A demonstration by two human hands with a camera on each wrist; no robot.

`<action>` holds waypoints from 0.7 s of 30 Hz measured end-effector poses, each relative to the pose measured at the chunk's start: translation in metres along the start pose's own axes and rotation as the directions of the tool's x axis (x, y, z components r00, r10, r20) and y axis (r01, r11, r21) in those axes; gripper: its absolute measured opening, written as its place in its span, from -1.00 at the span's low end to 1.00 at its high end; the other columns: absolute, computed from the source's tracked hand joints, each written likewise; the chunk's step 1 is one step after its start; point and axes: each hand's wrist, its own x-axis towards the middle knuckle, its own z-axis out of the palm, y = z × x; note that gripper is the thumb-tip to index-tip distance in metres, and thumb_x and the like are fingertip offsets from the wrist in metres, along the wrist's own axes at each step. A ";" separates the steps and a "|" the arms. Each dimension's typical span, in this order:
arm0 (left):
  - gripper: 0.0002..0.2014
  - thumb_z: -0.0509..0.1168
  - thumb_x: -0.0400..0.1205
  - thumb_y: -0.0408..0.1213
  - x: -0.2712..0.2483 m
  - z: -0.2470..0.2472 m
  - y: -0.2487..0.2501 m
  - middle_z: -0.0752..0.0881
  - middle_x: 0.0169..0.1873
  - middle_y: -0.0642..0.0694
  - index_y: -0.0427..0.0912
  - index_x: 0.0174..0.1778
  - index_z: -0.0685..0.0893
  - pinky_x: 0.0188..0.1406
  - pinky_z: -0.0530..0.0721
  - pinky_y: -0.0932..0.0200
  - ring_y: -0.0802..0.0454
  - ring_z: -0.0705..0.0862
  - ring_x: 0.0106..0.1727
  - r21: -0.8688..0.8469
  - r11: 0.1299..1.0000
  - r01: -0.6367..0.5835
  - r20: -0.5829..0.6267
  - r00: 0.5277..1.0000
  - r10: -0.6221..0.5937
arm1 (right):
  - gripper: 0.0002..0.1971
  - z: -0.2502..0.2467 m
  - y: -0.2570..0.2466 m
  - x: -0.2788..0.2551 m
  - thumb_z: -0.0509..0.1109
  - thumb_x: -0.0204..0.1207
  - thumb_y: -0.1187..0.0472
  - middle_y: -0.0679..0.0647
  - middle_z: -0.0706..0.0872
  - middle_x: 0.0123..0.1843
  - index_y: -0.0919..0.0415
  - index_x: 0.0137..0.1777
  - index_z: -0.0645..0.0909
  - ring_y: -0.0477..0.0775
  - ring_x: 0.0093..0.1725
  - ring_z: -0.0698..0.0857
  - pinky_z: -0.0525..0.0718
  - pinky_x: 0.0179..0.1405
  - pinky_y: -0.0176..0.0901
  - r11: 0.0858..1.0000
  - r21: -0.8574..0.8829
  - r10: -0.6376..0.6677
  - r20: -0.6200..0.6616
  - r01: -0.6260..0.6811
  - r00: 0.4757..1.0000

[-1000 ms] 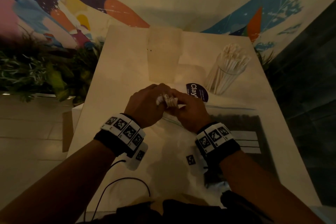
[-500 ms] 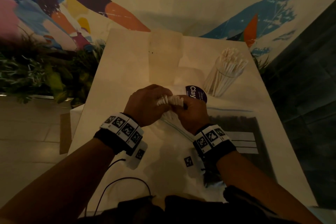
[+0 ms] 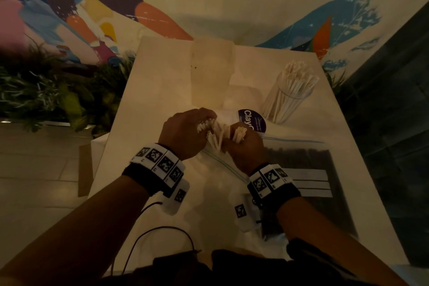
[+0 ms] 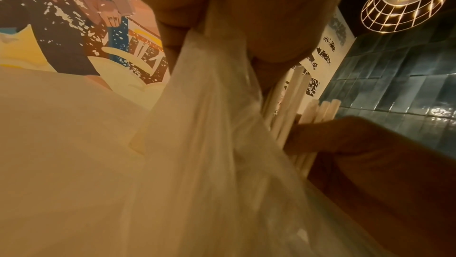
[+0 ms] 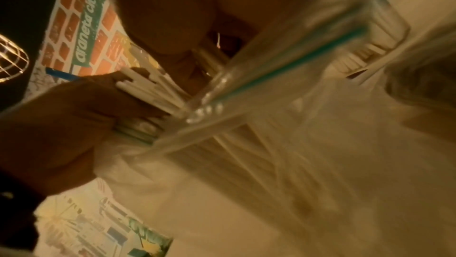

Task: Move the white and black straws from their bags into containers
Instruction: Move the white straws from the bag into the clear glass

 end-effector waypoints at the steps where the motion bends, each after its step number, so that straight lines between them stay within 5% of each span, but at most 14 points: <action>1: -0.61 0.26 0.36 -0.13 0.000 0.000 -0.001 0.77 -0.01 0.08 0.23 0.13 0.49 -0.13 0.71 -0.08 -0.15 0.73 -0.06 -0.003 1.000 0.004 -0.002 1.000 -0.004 | -0.86 -0.001 -0.005 0.000 0.49 0.40 0.24 0.10 0.65 -0.29 0.26 -0.22 0.58 -0.03 -0.32 0.60 0.55 -0.33 -0.20 0.999 0.048 0.015 -0.029 -0.014 0.999; 5: -0.63 0.16 0.37 -0.02 0.001 0.000 -0.001 0.77 -0.03 0.04 0.22 0.11 0.50 -0.15 0.71 -0.08 -0.17 0.73 -0.08 -0.013 1.000 -0.009 0.001 1.000 0.009 | -0.79 -0.008 -0.027 0.005 0.38 0.29 0.54 0.05 0.63 -0.30 0.24 -0.23 0.51 -0.02 -0.26 0.61 0.59 -0.26 -0.27 0.977 0.212 0.011 -0.144 0.020 0.989; 9: -0.63 0.22 0.35 -0.11 0.001 -0.001 0.003 0.77 -0.03 0.03 0.14 0.08 0.65 -0.15 0.70 -0.07 -0.19 0.73 -0.07 0.005 1.000 0.014 0.012 1.000 -0.014 | -0.66 -0.010 -0.033 0.003 0.31 0.26 0.61 -0.09 0.59 -0.31 0.13 -0.19 0.54 -0.20 -0.30 0.58 0.59 -0.24 -0.40 0.975 0.209 -0.036 -0.186 0.075 0.982; 14: -0.63 0.25 0.34 -0.15 0.000 -0.001 0.003 0.78 -0.01 0.02 0.11 0.08 0.67 -0.14 0.71 -0.07 -0.20 0.73 -0.05 -0.012 1.000 0.029 -0.001 1.000 -0.029 | -0.73 -0.005 -0.022 -0.006 0.43 0.36 0.48 0.10 0.64 -0.24 0.19 -0.04 0.50 0.12 -0.25 0.67 0.72 -0.25 0.14 0.973 0.227 0.051 -0.112 -0.025 0.992; 17: -0.64 0.26 0.35 -0.11 0.001 -0.001 0.003 0.78 -0.02 0.04 0.13 0.07 0.66 -0.15 0.71 -0.09 -0.19 0.73 -0.06 -0.010 1.000 0.029 0.003 1.000 -0.029 | -0.38 -0.005 -0.022 -0.009 0.42 0.36 0.58 -0.06 0.64 -0.24 0.05 0.30 0.35 -0.20 -0.27 0.69 0.74 -0.14 -0.26 0.911 0.404 0.148 -0.131 -0.083 0.980; 19: -0.64 0.24 0.34 -0.10 0.001 -0.001 0.003 0.78 -0.03 0.03 0.12 0.07 0.67 -0.15 0.71 -0.09 -0.19 0.73 -0.07 -0.005 1.000 0.028 0.003 1.000 -0.028 | -0.49 -0.005 -0.019 -0.005 0.42 0.36 0.60 -0.08 0.65 -0.24 0.12 0.20 0.45 -0.20 -0.24 0.69 0.71 -0.18 -0.30 0.909 0.394 0.185 -0.088 -0.137 0.979; 21: -0.63 0.23 0.33 -0.13 0.001 -0.002 0.004 0.78 -0.03 0.02 0.11 0.07 0.68 -0.14 0.70 -0.08 -0.20 0.73 -0.07 0.002 0.999 0.040 0.007 0.999 -0.040 | -0.82 -0.005 -0.016 -0.001 0.39 0.39 0.58 0.01 0.67 -0.25 0.34 -0.10 0.62 -0.12 -0.24 0.67 0.67 -0.22 -0.18 0.955 0.257 0.153 -0.007 -0.147 0.988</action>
